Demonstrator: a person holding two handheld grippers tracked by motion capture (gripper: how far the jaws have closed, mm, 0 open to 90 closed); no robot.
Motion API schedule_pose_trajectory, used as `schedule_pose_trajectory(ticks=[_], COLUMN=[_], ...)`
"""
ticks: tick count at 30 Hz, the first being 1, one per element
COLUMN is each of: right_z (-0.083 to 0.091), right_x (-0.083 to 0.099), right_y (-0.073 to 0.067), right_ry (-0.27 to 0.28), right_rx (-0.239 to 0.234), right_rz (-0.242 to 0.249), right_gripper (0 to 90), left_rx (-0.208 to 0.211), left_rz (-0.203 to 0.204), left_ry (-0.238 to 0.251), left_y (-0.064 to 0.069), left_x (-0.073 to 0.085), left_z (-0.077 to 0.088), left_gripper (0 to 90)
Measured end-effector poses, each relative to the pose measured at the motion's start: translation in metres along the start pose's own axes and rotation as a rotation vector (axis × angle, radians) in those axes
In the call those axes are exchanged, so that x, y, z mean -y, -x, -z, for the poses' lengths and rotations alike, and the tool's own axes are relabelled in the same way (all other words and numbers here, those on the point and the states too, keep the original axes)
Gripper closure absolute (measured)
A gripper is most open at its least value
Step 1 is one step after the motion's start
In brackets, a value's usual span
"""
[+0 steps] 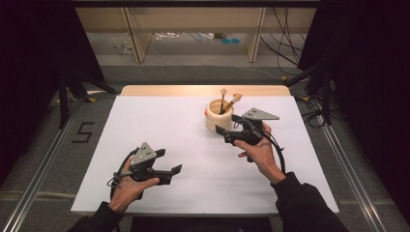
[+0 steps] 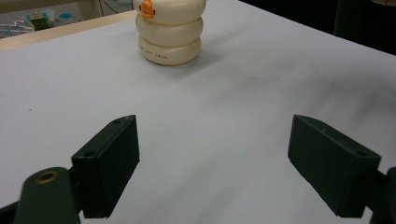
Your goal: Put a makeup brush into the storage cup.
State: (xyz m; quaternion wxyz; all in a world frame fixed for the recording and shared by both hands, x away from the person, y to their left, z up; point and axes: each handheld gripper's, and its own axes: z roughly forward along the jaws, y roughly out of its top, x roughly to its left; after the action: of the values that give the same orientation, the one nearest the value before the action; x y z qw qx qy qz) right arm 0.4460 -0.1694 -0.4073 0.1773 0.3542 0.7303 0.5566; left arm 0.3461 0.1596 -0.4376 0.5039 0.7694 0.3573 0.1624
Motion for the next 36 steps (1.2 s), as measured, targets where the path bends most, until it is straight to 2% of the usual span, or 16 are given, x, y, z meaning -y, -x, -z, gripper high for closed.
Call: schedule_pose_trajectory(ticks=[2, 4, 6, 7, 8, 9, 10, 12, 14, 18, 19, 20, 21, 22, 25, 36], right_z=[0.001, 0.002, 0.004, 0.004, 0.005, 0.005, 0.006, 0.007, 0.007, 0.009, 0.010, 0.010, 0.011, 0.012, 0.013, 0.022], right_x=[0.001, 0.002, 0.003, 0.003, 0.004, 0.005, 0.005, 0.006, 0.007, 0.010, 0.010, 0.011, 0.012, 0.012, 0.014, 0.023], right_y=[-0.003, -0.003, -0.006, -0.006, -0.007, -0.007, -0.009, -0.010, -0.010, -0.015, -0.015, -0.017, -0.016, -0.017, -0.019, -0.023], right_ry=[-0.005, -0.002, -0.012, -0.004, -0.009, 0.005, -0.011, -0.021, -0.006, -0.018, -0.011, -0.017, -0.015, -0.033, -0.014, -0.029], right_rx=[-0.016, -0.007, -0.019, -0.009, -0.014, -0.017, -0.027, -0.029, -0.023, -0.030, -0.028, -0.035, -0.028, -0.037, -0.042, -0.054], right_rz=[-0.023, 0.000, -0.019, 0.009, -0.005, 0.006, -0.012, -0.011, 0.017, 0.006, 0.024, 0.004, 0.018, 0.013, 0.011, 0.008], right_gripper=[19.0, 18.3, 17.5, 17.4, 17.4, 17.4, 17.3, 17.3, 17.3, 17.3, 17.3, 17.2, 17.1, 17.0, 16.9, 16.0], left_rx=[0.000, 0.001, 0.001, 0.006, 0.005, 0.000, -0.002, 0.001, 0.001, 0.000, 0.000, 0.001, 0.002, 0.001, -0.002, -0.003], left_rz=[-0.001, -0.001, -0.002, -0.003, -0.003, -0.003, -0.001, 0.003, 0.003, -0.003, -0.002, 0.000, -0.001, 0.000, 0.000, -0.004], left_ry=[-0.001, 0.000, -0.001, -0.001, 0.000, -0.001, -0.001, 0.006, 0.002, 0.002, 0.003, 0.005, 0.006, 0.008, 0.008, 0.008], left_y=[0.000, 0.000, 0.000, 0.000, 0.000, 0.000, 0.000, 0.000, 0.001, 0.001, 0.001, 0.001, 0.001, 0.001, 0.001, 0.001], left_x=[0.000, 0.000, 0.000, 0.000, 0.000, 0.001, 0.001, 0.001, 0.001, 0.001, 0.001, 0.001, 0.001, 0.001, 0.001, 0.001], left_z=[0.000, 0.000, 0.000, 0.000, 0.001, 0.001, 0.001, 0.001, 0.001, 0.002, 0.002, 0.002, 0.002, 0.003, 0.003, 0.003], left_gripper=[16.5, 16.5, 16.5, 16.5, 16.5, 16.5, 16.5, 16.5, 16.5, 16.5, 16.5, 16.5, 16.5, 16.5, 16.5, 16.5])
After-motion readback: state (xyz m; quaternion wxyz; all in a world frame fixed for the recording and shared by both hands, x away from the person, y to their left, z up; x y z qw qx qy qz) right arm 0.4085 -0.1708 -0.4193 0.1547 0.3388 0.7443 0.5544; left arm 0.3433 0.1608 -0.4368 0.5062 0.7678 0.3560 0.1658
